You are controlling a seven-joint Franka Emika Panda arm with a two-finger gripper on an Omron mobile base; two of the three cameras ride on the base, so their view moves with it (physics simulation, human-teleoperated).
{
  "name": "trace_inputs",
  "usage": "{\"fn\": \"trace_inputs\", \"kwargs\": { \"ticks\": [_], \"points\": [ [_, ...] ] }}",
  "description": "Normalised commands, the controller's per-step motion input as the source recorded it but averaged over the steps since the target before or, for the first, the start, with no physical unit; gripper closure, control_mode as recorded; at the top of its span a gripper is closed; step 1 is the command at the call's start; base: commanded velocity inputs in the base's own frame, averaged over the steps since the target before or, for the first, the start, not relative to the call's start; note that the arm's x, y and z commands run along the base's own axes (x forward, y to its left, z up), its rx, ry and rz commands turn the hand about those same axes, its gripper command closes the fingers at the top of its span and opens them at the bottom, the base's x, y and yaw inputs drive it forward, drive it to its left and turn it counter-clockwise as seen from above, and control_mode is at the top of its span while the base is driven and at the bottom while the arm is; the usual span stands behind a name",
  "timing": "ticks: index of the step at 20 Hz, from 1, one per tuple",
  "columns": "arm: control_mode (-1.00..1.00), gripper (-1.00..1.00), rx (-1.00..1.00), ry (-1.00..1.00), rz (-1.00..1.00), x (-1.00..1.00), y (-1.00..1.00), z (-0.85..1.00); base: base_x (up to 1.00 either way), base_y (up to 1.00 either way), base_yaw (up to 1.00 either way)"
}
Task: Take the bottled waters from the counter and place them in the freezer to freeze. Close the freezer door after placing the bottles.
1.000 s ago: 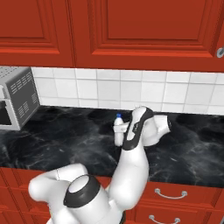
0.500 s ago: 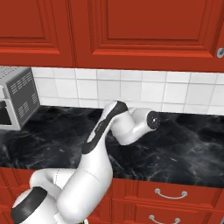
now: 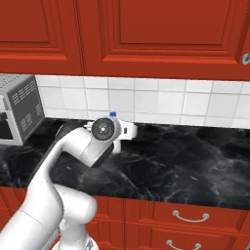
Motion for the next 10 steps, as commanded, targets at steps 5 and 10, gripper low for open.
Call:
{"fn": "trace_inputs", "kwargs": {
  "ticks": [5,10],
  "points": [
    [-1.0,1.0,-0.25,-0.15,-0.17,-0.6,0.64,0.21,0.0,0.0,0.0],
    [-1.0,1.0,-0.01,-0.2,-0.42,-0.71,0.36,0.02,0.0,0.0,0.0]
  ]
}}
